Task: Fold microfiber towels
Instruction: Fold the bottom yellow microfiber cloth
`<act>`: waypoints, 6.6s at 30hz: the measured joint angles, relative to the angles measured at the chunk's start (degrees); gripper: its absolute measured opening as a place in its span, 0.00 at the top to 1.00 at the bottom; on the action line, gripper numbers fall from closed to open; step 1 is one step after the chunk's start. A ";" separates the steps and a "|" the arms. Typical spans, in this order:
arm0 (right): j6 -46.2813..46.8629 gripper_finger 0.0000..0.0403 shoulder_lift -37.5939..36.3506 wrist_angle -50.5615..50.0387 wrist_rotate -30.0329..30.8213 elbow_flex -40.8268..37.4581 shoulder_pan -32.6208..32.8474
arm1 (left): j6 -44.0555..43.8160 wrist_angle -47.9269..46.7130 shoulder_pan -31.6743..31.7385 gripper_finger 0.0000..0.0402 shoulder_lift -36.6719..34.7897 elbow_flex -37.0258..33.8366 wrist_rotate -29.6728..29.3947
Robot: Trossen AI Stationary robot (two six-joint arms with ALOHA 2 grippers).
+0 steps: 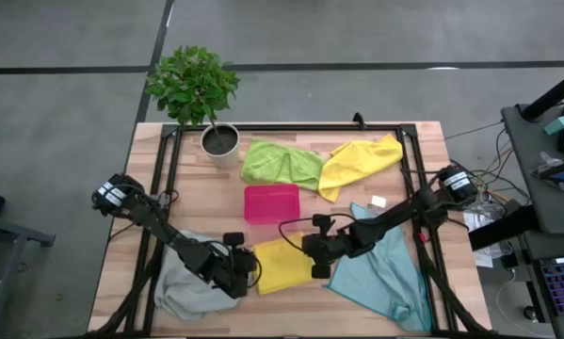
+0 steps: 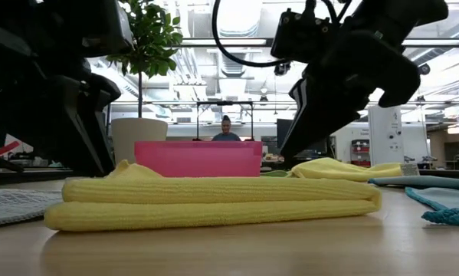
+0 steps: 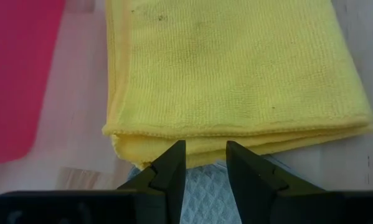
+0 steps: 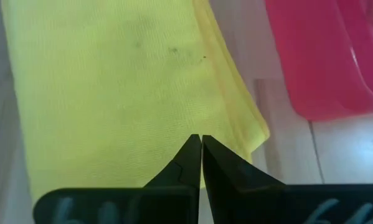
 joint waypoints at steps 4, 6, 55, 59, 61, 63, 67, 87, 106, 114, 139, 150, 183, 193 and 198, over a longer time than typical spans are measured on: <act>1.21 0.98 0.04 0.03 0.01 0.00 0.98 | 0.00 0.66 0.00 0.75 0.00 -0.25 0.00; 1.58 0.98 0.05 0.03 -0.02 0.00 1.13 | 0.00 0.70 0.00 0.75 0.00 -0.34 0.00; 37.90 0.52 1.93 28.46 -11.60 -14.82 -2.50 | -4.02 8.28 -2.27 0.75 1.73 -2.36 7.26; 36.45 0.64 2.26 29.57 -11.44 -14.88 -2.63 | -4.00 8.31 -2.27 0.75 1.73 -2.36 7.23; 36.20 0.72 2.26 30.12 -11.38 -14.88 -2.84 | -4.00 8.31 -2.27 0.75 1.73 -2.36 7.21; 35.57 0.81 2.22 30.14 -11.44 -14.88 -2.90 | -4.00 8.31 -2.27 0.75 1.73 -2.36 7.19; 33.33 0.96 0.88 28.19 -12.32 -14.88 -3.03 | -3.81 8.41 -2.20 0.75 1.73 -2.36 6.59; 31.83 0.97 -12.54 -22.22 -13.05 -2.14 -7.01 | 12.69 30.12 4.66 0.75 1.73 -7.20 -3.69; 26.45 0.97 3.41 -28.92 -13.52 18.01 -6.98 | 15.43 37.59 6.45 0.75 2.02 -11.15 -3.65; 25.42 0.97 8.43 -28.98 -13.56 23.30 -6.98 | 15.56 38.84 6.71 0.75 7.75 -11.08 -3.43; 28.74 0.97 11.75 -17.31 -13.06 25.38 -6.98 | 15.04 41.98 6.75 0.75 9.40 -10.62 -2.40; 27.95 0.78 11.75 -14.15 -9.83 25.33 -7.00 | 14.99 41.97 6.75 0.75 9.40 -10.62 -2.25; 25.52 0.63 17.94 -10.89 -9.50 25.49 -5.37 | 14.78 41.97 6.73 0.75 9.31 -10.63 -0.59; 22.68 0.96 16.44 -9.37 -8.54 26.34 -5.37 | 12.07 41.88 6.69 0.75 9.31 -10.63 0.51; 22.70 0.97 16.80 -5.42 -8.47 26.45 -5.48 | 11.99 42.17 6.69 0.75 9.31 -10.69 0.71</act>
